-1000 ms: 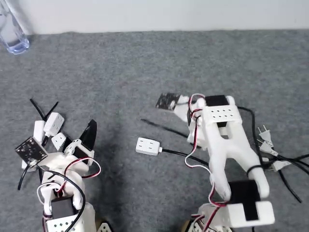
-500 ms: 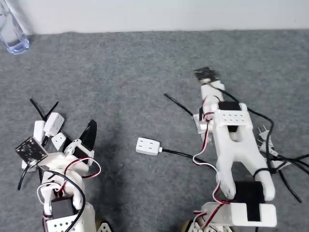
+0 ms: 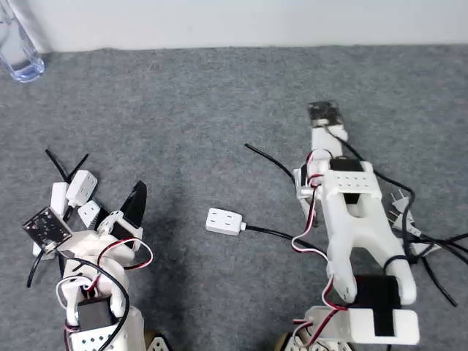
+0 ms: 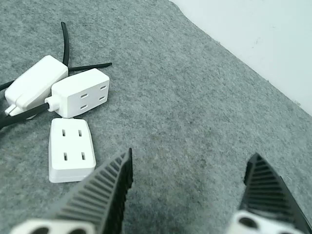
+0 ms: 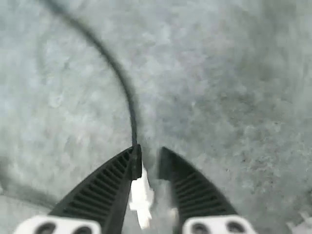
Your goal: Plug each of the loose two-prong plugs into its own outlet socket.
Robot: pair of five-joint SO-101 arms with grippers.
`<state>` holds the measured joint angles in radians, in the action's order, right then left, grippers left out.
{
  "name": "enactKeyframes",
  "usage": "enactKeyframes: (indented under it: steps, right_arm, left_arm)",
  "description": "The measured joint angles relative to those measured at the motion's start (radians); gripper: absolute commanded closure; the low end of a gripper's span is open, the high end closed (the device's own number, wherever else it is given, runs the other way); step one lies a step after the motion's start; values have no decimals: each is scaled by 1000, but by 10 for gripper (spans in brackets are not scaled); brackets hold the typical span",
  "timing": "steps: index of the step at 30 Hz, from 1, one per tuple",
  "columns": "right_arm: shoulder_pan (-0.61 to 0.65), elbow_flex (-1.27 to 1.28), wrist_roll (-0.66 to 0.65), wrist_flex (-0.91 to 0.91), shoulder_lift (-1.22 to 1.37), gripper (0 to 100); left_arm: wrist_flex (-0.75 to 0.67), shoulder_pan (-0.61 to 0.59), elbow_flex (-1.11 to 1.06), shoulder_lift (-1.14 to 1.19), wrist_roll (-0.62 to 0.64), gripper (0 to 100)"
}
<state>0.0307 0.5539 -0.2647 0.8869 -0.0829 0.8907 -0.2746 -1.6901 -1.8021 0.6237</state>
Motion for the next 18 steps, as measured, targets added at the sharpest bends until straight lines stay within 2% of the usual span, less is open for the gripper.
enactKeyframes:
  steps: [6,16,18]
  right_arm:
    - [21,-40,-143,117,3,830]
    - [43,-40,-163,169,129,827]
    - [44,-40,-163,167,169,857]
  left_arm:
    - [0,0,0,0,0,652]
    - [0,0,0,0,0,652]
    - [0,0,0,0,0,652]
